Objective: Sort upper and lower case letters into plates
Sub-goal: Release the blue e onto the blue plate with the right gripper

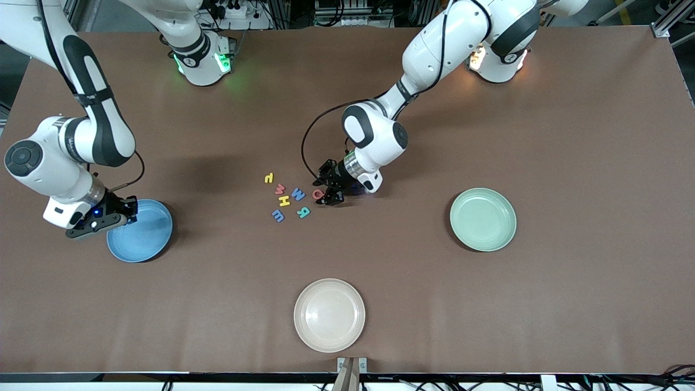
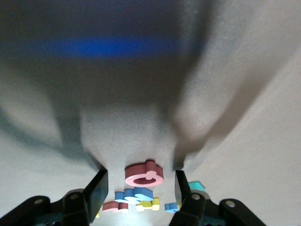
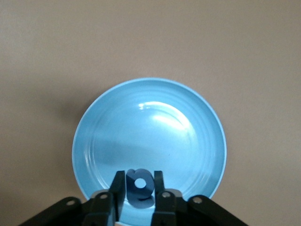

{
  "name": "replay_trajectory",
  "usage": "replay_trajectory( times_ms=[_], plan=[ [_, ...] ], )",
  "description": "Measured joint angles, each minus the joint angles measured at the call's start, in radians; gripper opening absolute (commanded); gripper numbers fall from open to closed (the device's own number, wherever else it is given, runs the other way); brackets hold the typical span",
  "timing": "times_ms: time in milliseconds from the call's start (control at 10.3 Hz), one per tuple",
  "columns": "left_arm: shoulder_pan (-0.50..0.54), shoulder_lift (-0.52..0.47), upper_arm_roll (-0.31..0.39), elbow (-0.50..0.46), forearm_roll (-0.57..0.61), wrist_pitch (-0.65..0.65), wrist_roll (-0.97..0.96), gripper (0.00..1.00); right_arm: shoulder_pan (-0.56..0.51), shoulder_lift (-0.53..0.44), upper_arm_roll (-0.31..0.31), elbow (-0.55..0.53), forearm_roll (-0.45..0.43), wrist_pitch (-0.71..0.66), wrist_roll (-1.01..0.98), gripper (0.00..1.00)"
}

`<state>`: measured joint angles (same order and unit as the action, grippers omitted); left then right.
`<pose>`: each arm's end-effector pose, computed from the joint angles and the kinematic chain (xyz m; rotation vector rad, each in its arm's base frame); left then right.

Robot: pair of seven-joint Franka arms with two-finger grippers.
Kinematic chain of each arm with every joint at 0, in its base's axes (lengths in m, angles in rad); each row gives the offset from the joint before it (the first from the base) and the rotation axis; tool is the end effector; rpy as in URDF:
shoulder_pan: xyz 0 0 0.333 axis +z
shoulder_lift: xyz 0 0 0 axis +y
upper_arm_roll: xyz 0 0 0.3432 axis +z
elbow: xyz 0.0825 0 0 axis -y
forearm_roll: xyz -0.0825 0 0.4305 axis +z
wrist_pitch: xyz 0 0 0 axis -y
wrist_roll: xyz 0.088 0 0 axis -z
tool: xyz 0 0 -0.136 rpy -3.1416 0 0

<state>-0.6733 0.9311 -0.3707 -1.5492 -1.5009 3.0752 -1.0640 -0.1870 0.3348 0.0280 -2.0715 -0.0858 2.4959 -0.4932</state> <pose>0.4736 -0.5864 0.0870 1.5758 1.8808 -0.5855 0.6323 -0.1025 0.2386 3.0071 0.6071 0.1084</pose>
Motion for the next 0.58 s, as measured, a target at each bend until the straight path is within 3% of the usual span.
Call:
replay_trajectory(
  times_ms=[97, 194, 387, 581],
  plan=[
    [0.0, -0.001, -0.002, -0.002, 0.0, 0.0, 0.0, 0.25, 0.001, 0.007, 0.003, 0.014, -0.001, -0.007, -0.001, 1.0],
    [0.0, -0.001, -0.003, -0.004, 0.0, -0.003, 0.0, 0.13, 0.002, 0.01, 0.004, 0.024, -0.002, -0.017, -0.002, 1.0],
    [0.002, -0.009, -0.003, -0.013, 0.0, 0.0, 0.006, 0.0, 0.002, 0.011, 0.004, 0.027, -0.002, -0.031, -0.002, 1.0],
    [0.002, -0.009, -0.003, -0.014, 0.001, 0.0, 0.006, 0.0, 0.002, 0.012, 0.004, 0.028, -0.002, -0.032, -0.002, 1.0]
  ],
)
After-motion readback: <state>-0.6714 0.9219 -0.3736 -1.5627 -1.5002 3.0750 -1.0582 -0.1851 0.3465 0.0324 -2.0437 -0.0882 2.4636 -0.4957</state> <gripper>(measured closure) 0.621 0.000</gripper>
